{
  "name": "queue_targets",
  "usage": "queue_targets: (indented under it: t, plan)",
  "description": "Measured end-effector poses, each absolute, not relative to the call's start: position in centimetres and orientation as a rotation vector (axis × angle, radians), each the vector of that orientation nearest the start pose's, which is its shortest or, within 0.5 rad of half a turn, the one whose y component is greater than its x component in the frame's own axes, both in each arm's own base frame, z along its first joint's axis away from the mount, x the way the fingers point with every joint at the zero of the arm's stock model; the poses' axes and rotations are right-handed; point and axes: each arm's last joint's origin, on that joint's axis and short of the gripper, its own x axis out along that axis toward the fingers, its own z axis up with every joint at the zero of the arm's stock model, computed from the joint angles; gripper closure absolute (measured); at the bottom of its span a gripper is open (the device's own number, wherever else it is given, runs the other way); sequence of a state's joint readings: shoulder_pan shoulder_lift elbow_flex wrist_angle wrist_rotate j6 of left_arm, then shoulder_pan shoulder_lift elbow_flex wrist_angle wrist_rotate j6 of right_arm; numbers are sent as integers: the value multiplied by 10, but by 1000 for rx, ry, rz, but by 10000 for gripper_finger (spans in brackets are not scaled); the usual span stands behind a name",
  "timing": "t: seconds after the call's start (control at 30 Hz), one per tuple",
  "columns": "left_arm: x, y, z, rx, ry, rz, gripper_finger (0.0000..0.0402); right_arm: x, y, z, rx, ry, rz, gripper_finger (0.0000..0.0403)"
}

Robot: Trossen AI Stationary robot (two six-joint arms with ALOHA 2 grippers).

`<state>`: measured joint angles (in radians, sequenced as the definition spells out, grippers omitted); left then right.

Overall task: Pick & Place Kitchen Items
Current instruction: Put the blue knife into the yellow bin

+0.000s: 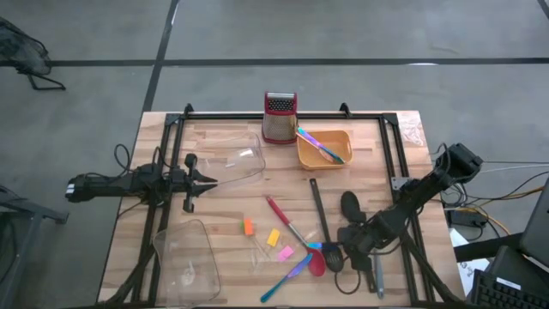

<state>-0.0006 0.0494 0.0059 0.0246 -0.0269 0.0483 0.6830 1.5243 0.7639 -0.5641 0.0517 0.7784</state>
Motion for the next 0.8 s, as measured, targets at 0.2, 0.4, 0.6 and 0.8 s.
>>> queue_targets:
  t: [0.2, 0.4, 0.6, 0.8]
  plan:
    - [100, 1, 164, 49, 20, 26, 339, 197, 158, 142, 151, 1359, -5, 223]
    - [100, 1, 164, 49, 20, 26, 339, 199, 158, 136, 114, 1359, -27, 218]
    - [100, 1, 164, 49, 20, 26, 339, 201, 159, 137, 101, 1328, -25, 236]
    - [100, 1, 164, 49, 20, 26, 339, 204, 158, 135, 93, 1315, -40, 273]
